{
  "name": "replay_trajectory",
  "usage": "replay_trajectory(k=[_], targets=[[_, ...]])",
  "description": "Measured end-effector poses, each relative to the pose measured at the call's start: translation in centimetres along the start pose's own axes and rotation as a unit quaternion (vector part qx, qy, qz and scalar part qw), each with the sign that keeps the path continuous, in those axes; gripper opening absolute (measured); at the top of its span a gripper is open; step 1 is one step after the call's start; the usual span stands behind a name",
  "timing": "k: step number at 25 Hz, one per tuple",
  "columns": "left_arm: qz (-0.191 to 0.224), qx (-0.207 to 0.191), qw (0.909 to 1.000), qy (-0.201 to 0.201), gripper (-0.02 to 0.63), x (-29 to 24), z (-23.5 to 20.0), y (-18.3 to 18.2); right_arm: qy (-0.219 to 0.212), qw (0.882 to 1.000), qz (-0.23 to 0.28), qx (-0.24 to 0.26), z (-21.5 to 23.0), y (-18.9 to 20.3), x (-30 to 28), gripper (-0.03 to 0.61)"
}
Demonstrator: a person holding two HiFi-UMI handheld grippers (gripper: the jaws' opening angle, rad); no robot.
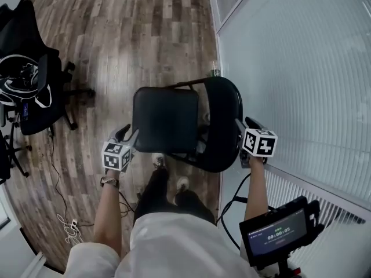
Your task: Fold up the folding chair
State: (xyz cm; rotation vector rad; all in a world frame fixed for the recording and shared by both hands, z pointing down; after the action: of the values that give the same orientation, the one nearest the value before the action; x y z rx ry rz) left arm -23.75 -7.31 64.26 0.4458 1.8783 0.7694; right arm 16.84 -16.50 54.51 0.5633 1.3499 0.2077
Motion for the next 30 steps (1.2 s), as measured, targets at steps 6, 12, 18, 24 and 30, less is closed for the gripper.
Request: replay_trajectory(k=[6, 12, 18, 24, 30], targets=[[-0.068, 0.018, 0.9974, 0.015, 0.153, -4.9, -3.3, 4.4, -0.023, 0.999, -0.042, -0.018, 1.9, 1.8, -0.9, 0.213], [-0.093, 0.070, 0.9929, 0.021, 0.153, -10.0, -5.9, 8.3, -0.064, 0.997, -0.011, -0.051, 2.3, 2.1, -0.1, 0.221], [-0.118, 0.106, 0.9871, 0.023, 0.160, -13.0, -8.2, 11.1, -0.069, 0.997, -0.003, -0.015, 1.6, 1.9, -0.2, 0.207], [-0.127, 0.147, 0.9802, 0.037, 0.169, -14.3, -10.0, 13.7, -0.082, 0.996, -0.016, -0.024, 0.7, 1.6, -1.2, 0.192], [-0.129, 0.191, 0.9700, 0.078, 0.255, -15.5, -10.2, 17.2, -0.084, 0.995, -0.037, -0.035, -0.3, 1.9, -1.9, 0.138]])
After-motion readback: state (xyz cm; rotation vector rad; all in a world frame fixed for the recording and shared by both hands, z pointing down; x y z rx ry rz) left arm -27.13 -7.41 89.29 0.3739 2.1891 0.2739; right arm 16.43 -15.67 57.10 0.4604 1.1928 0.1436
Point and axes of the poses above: the fingertips, and each gripper's own axes: x backward along the fingers, z to its right, y out of its underside, the point moved 1 cm from there along x, backward along the fingers, and after that the axes turned 1 degree about -z, right-handed, at the moved point
